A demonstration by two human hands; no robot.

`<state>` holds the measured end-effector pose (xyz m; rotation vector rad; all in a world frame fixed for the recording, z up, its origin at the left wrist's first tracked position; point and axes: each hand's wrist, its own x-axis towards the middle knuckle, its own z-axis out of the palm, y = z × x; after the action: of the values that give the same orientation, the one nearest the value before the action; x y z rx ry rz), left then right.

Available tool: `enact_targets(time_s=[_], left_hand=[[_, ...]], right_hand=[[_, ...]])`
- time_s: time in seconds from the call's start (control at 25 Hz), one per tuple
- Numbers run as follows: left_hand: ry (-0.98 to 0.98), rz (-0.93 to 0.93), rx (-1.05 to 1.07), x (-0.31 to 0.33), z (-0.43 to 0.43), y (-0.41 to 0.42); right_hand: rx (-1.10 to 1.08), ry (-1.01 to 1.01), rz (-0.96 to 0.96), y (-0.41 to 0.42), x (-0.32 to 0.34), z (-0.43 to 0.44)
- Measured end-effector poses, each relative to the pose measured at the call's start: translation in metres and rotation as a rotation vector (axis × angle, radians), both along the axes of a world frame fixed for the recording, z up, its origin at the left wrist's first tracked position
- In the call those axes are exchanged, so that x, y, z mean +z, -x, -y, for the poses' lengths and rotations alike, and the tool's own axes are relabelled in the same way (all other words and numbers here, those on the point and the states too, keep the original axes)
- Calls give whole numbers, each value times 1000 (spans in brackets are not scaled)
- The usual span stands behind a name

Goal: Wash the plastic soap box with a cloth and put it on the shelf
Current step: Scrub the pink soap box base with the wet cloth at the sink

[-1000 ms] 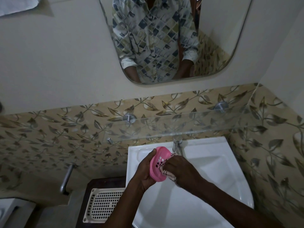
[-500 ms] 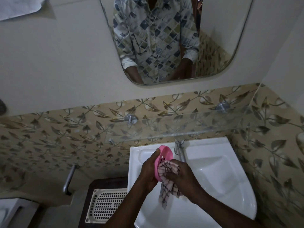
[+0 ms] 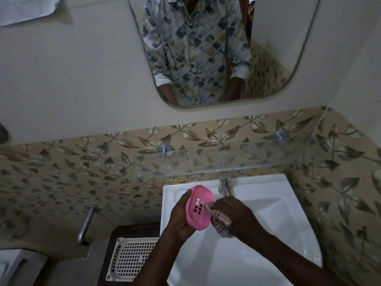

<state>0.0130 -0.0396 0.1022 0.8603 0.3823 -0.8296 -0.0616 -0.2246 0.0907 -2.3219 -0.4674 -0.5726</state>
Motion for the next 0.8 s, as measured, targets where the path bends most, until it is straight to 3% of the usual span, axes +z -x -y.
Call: enact_targets(time_s=[0.12, 0.2, 0.28, 0.44, 0.52, 0.6, 0.64, 0.72, 0.76, 0.8], left_hand=[[252, 56, -23, 2, -12, 8], [322, 99, -22, 1, -14, 12], [362, 115, -8, -2, -14, 13], [341, 140, 43, -3, -7, 11], [304, 130, 82, -3, -5, 10], [268, 139, 101, -2, -3, 8], [239, 149, 97, -1, -2, 7], [201, 178, 84, -3, -1, 5], [191, 190, 76, -4, -1, 4], [179, 193, 77, -5, -1, 4]], right_hand=[[-289, -712, -319, -7, 14, 25], [-290, -1171, -493, -4, 13, 36], [-259, -1363, -643, 5, 18, 36], [-165, -941, -644, 14, 36, 16], [-131, -943, -612, 14, 41, 7], [-215, -952, -599, 10, 44, -1], [-308, -832, -573, 8, 44, -1], [-496, -367, -436, 5, 43, 4], [-519, -271, -366, 4, 41, 7], [-517, -345, -347, 2, 42, 11]])
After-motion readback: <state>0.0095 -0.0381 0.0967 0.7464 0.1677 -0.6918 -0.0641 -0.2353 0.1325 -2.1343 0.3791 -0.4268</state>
